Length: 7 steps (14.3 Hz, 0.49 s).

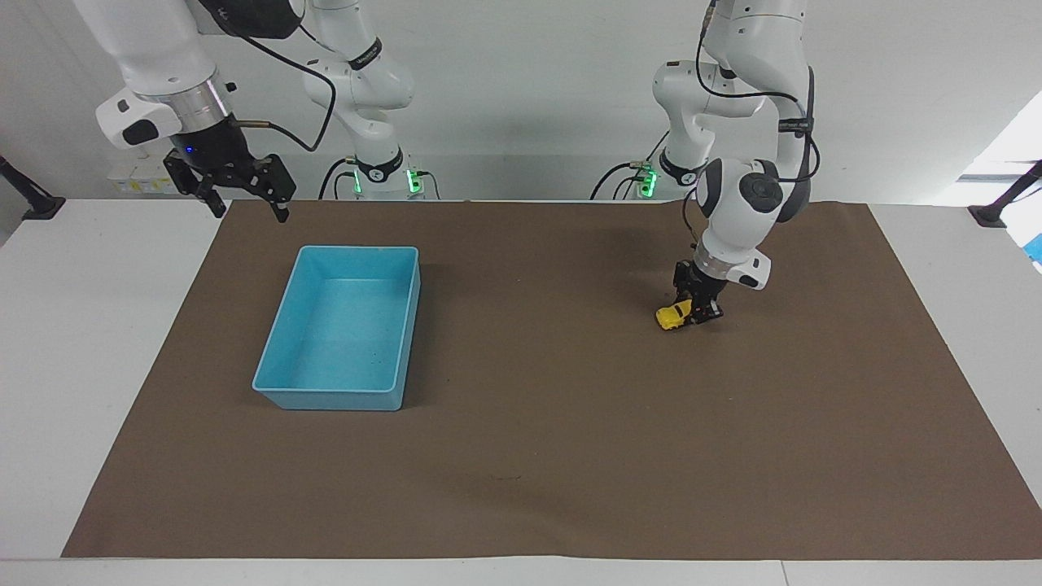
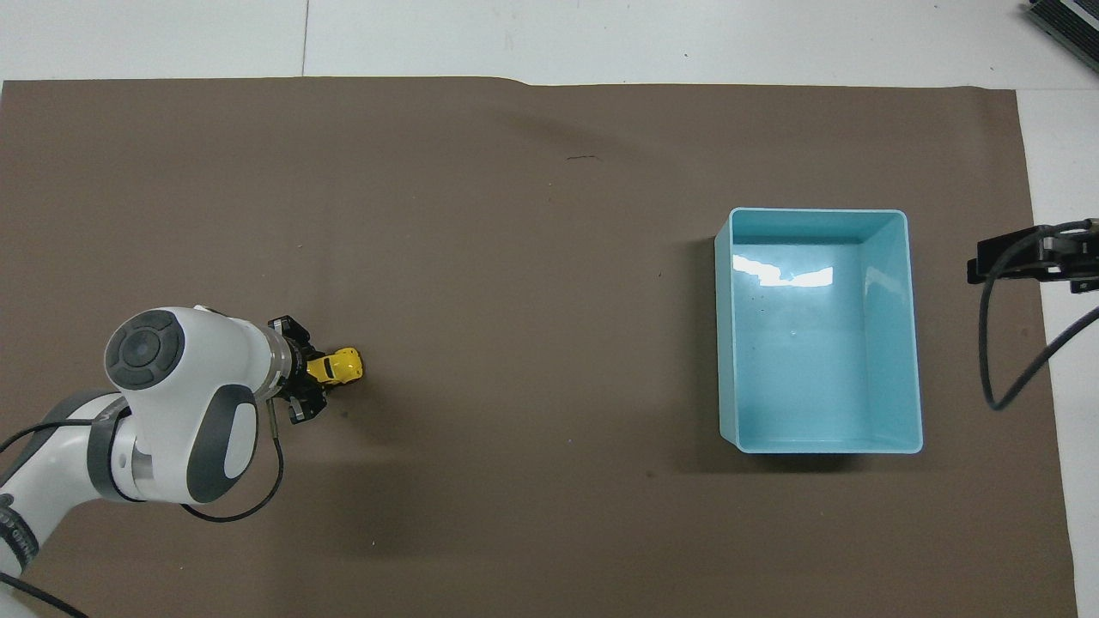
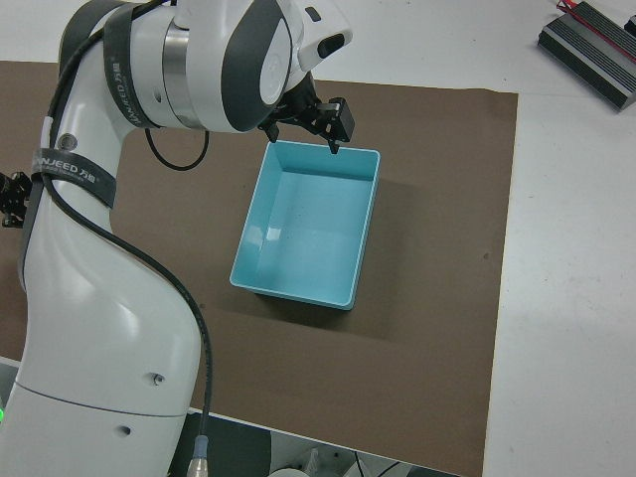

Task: Wind up and store yellow beetle car
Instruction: 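Press the yellow car down and drag it away from the bin with the left gripper, then release the car from the left gripper so it rolls toward the bin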

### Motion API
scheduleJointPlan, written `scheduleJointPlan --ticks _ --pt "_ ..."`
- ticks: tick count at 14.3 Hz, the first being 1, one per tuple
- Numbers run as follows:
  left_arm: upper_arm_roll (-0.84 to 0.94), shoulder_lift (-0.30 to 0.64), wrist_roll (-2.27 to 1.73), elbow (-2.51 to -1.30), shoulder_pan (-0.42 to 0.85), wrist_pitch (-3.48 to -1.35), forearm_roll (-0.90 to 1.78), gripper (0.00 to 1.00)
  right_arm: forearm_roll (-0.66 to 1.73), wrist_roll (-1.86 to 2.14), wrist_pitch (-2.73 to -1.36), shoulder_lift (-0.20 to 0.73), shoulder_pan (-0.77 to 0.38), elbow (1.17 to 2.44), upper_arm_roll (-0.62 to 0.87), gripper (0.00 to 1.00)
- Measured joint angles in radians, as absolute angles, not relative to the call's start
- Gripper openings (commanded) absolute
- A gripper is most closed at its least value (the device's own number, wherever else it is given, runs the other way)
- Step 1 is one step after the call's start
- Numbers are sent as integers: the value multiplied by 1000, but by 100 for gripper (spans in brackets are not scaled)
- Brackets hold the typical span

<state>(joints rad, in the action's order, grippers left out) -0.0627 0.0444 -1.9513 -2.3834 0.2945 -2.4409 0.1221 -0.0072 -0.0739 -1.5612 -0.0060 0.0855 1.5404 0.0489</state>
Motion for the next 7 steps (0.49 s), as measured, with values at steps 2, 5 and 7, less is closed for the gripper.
scheduleJointPlan --ticks 2,5,7 --pt "-67 51 -1951 -2379 290 -2437 116 100 -7 -74 -1561 -6 86 1540 49 100" --pt "-79 92 -1937 -2297 252 -2328 101 100 -7 -74 -1561 -6 86 1540 49 100" --pt "-78 95 -1935 -2213 250 -2217 100 100 -7 -74 -1561 -6 86 1540 49 100"
